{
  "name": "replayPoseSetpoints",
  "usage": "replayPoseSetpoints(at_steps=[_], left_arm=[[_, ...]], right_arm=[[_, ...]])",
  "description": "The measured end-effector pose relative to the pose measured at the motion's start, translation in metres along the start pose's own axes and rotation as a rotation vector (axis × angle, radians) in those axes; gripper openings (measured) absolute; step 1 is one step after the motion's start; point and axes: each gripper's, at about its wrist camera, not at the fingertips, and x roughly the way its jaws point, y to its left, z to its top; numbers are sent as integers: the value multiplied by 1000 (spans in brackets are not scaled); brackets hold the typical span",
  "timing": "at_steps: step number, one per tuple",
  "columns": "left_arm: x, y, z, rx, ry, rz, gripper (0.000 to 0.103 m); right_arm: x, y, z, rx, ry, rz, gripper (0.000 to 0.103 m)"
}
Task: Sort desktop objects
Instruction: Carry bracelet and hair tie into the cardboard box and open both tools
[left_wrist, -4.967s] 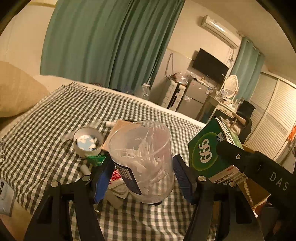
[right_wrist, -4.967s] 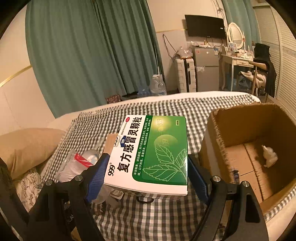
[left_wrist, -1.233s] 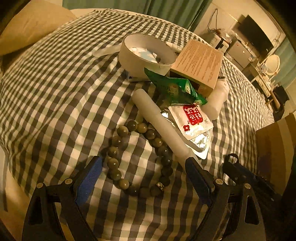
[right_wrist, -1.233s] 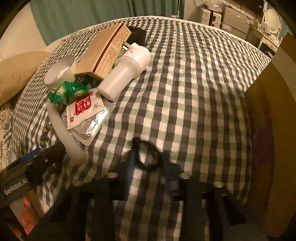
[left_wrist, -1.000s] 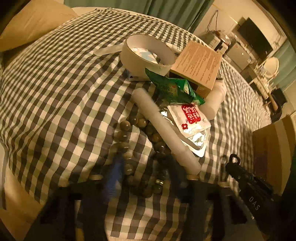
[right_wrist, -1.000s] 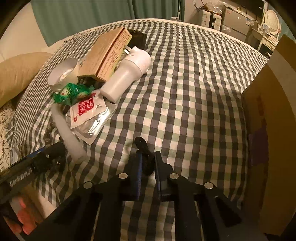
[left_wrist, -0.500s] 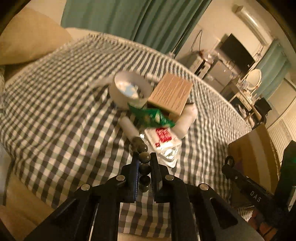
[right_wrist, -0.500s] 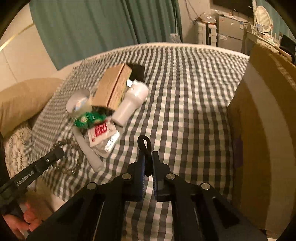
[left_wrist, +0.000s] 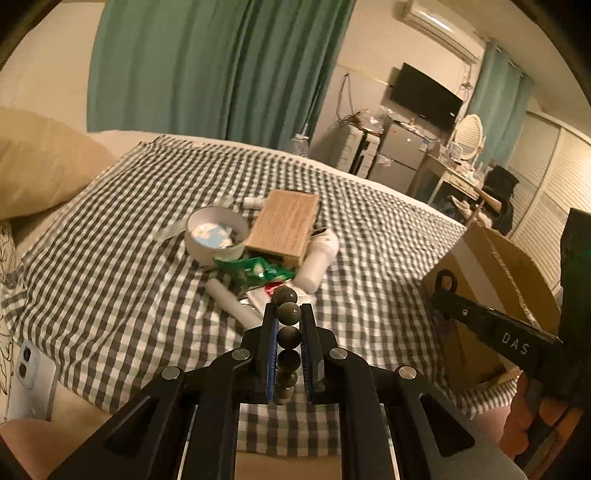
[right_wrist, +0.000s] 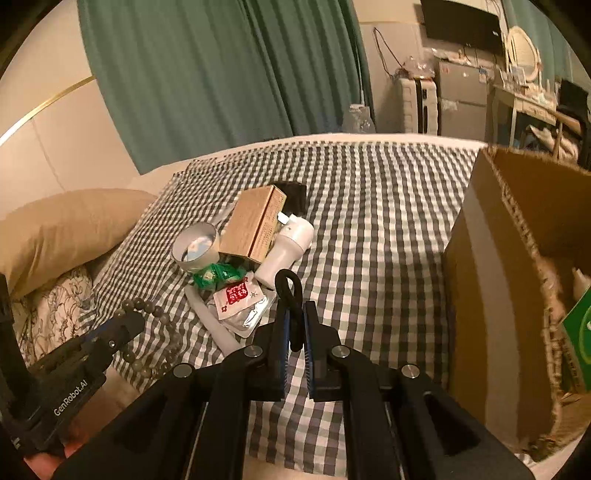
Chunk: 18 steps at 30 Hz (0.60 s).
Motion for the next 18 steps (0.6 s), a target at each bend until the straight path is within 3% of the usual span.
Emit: replayPoseSetpoints(at_steps=[9, 18], left_arm=[[-29, -41, 17, 70, -58, -44, 11], [-51, -123, 44, 115, -102, -209, 11]], right_arm=[[-68, -6, 15, -40, -94, -4, 7], [-133, -62, 25, -8, -153, -97, 7]])
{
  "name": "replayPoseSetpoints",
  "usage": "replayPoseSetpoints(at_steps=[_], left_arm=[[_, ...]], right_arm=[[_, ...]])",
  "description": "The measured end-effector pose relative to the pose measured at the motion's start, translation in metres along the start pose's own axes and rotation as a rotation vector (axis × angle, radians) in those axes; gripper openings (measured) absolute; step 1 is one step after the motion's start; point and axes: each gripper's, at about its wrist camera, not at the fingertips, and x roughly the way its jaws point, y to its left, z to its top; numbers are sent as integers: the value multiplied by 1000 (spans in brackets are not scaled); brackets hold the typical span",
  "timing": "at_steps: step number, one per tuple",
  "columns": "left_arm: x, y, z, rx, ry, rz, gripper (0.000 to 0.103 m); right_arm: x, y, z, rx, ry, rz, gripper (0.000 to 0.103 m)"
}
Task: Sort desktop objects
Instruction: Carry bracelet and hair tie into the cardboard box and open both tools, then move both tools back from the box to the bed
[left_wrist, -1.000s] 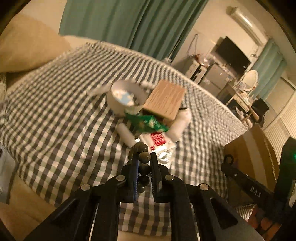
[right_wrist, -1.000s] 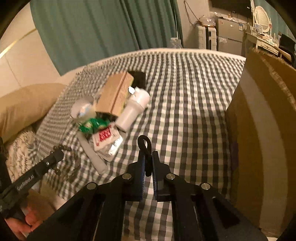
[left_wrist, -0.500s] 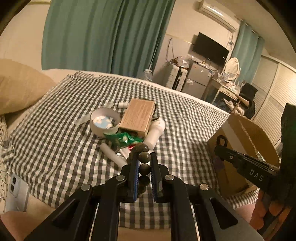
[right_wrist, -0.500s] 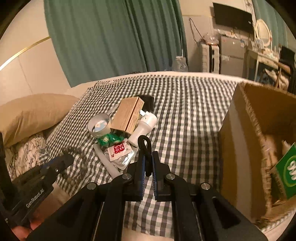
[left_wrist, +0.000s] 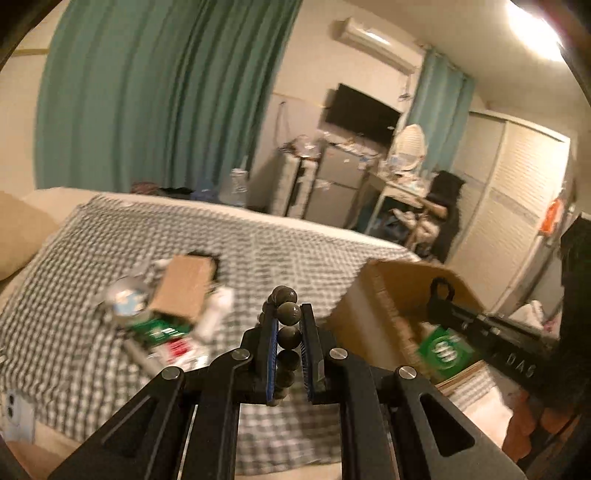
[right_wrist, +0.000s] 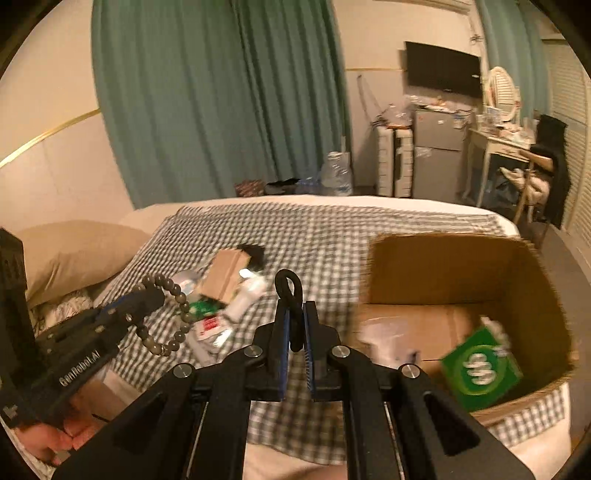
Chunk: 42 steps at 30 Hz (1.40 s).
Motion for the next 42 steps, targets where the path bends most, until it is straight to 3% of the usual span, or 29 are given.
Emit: replayPoseSetpoints(at_steps=[6, 13, 22, 23, 24, 25, 26, 27, 29, 35, 37, 39, 42], left_arm=[[19, -65, 19, 45, 8, -129, 11], [60, -128, 24, 107, 64, -237, 11], [113, -150, 11, 140, 166, -243, 11], [119, -150, 9, 153, 179, -233, 13], [124, -150, 8, 169, 191, -221, 14], [127, -151, 6, 186, 198, -204, 18], [129, -150, 5, 194, 200, -195, 35], [131, -148, 5, 193, 203, -194, 57], [130, -143, 6, 156, 200, -219, 69], [117, -126, 7, 129, 194, -177, 71], [111, -115, 9, 111, 189, -146, 72], [101, -99, 9, 88, 178, -106, 80], [82, -75, 13, 67, 146, -45, 81]], right_arm=[[-15, -48, -1, 72, -12, -82, 7], [2, -92, -14, 155, 28, -120, 7], [31, -116, -34, 190, 91, -159, 8], [33, -118, -34, 187, 99, -169, 11], [34, -119, -35, 182, 106, -190, 23], [35, -120, -36, 176, 110, -222, 41], [35, -123, -37, 172, 110, -242, 47], [35, -125, -37, 172, 107, -253, 49], [33, -128, -37, 183, 105, -249, 49], [22, -122, -34, 178, 87, -268, 49], [15, -116, -31, 171, 66, -269, 49], [8, -108, -26, 159, 47, -263, 49], [-2, -90, -16, 137, 3, -246, 49]])
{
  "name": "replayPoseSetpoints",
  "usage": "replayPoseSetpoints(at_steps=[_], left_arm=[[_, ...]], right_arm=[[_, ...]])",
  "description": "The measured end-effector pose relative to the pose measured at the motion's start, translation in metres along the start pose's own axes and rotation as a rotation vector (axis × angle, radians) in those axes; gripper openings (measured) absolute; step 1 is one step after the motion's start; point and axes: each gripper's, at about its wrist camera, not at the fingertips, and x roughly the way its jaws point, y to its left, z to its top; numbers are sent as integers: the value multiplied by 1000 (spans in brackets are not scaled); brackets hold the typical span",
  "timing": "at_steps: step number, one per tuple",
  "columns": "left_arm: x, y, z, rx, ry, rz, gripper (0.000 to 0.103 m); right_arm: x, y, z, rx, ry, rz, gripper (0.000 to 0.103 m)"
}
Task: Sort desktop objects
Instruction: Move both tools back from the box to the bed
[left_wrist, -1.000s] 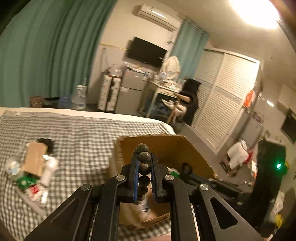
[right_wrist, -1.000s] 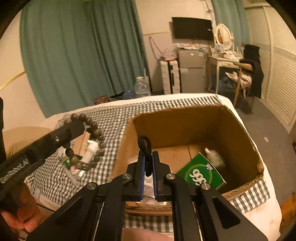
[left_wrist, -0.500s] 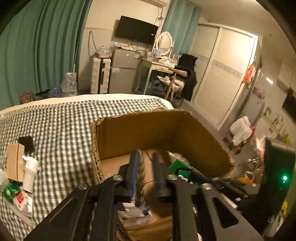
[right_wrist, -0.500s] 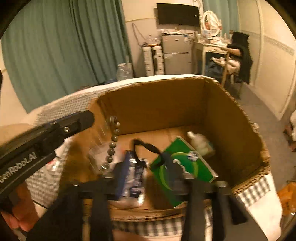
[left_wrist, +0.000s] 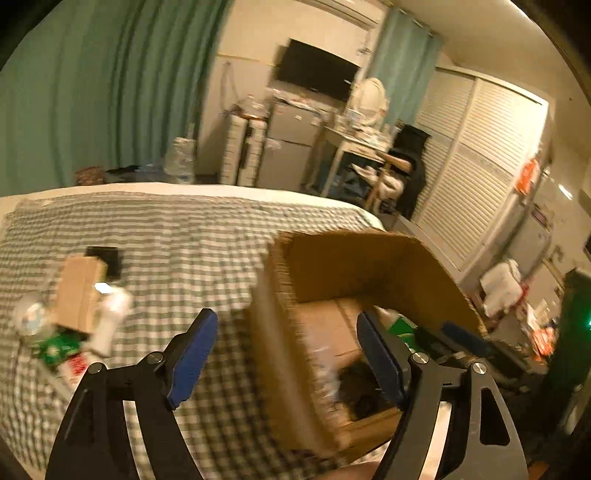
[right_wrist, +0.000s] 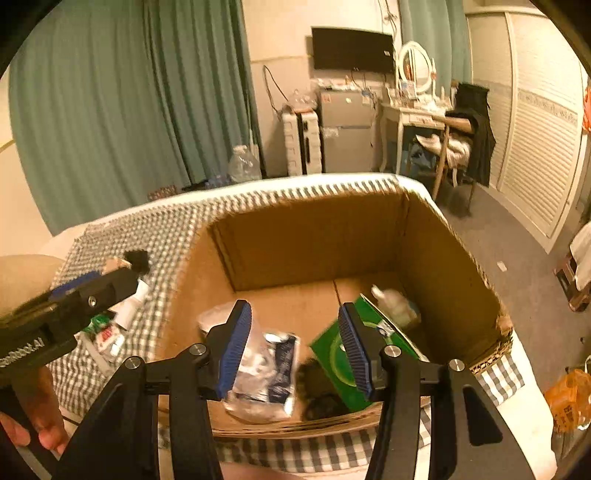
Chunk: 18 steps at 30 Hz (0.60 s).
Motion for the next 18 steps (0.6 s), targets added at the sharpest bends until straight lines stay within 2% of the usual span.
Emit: replayPoseSetpoints(at_steps=[9, 14, 18], left_arm=[[-81, 102, 0, -117, -91, 219, 85], [-110, 163, -19, -189, -116, 347, 85], [-111, 201, -43, -266, -96, 397, 85]], right_arm=[[-30, 86, 10, -65, -99, 168, 49], [-19, 130, 4, -76, -87, 247, 49], [-3, 153, -7, -108, -57, 263, 49]])
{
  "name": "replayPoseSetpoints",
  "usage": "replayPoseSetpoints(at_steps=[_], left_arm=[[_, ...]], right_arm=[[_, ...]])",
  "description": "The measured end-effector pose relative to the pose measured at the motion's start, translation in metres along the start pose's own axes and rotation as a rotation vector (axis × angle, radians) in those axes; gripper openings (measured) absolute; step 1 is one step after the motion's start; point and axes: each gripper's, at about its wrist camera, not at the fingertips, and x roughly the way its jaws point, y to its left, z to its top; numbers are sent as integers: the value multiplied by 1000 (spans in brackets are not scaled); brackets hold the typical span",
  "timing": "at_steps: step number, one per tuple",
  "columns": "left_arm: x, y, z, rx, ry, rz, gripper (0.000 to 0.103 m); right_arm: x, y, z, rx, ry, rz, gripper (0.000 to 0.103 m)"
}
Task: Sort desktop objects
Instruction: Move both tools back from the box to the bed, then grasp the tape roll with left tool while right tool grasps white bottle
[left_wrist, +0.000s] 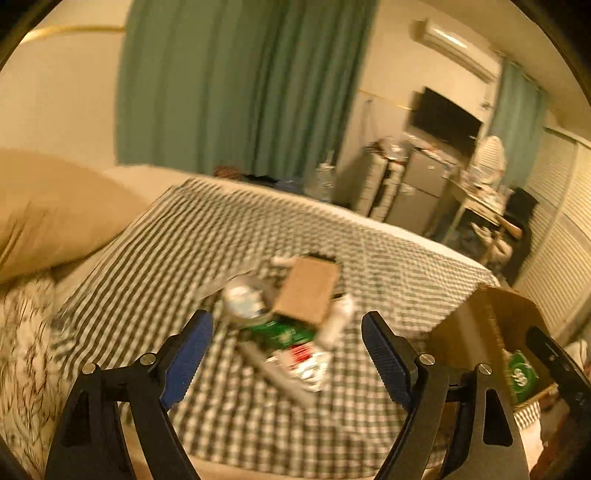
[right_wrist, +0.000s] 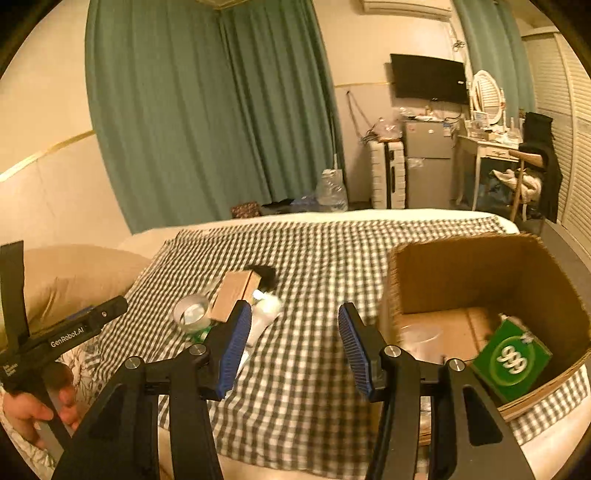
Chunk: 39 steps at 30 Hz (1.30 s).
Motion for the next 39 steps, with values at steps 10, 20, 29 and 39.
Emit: replayPoseSetpoints(at_steps=[10, 20, 29, 39], left_arm=[[44, 15, -32, 2, 34, 15, 85], [122, 24, -40, 36, 72, 20, 85], [180, 40, -29, -37, 124, -13, 85], [217, 43, -34, -15, 151, -22, 85]], right_arm=[[43, 15, -24, 5, 61, -2, 49], [109, 25, -34, -9, 138, -1, 49], [180, 33, -38, -19, 227, 14, 49], [251, 38, -45, 22, 312, 51, 49]])
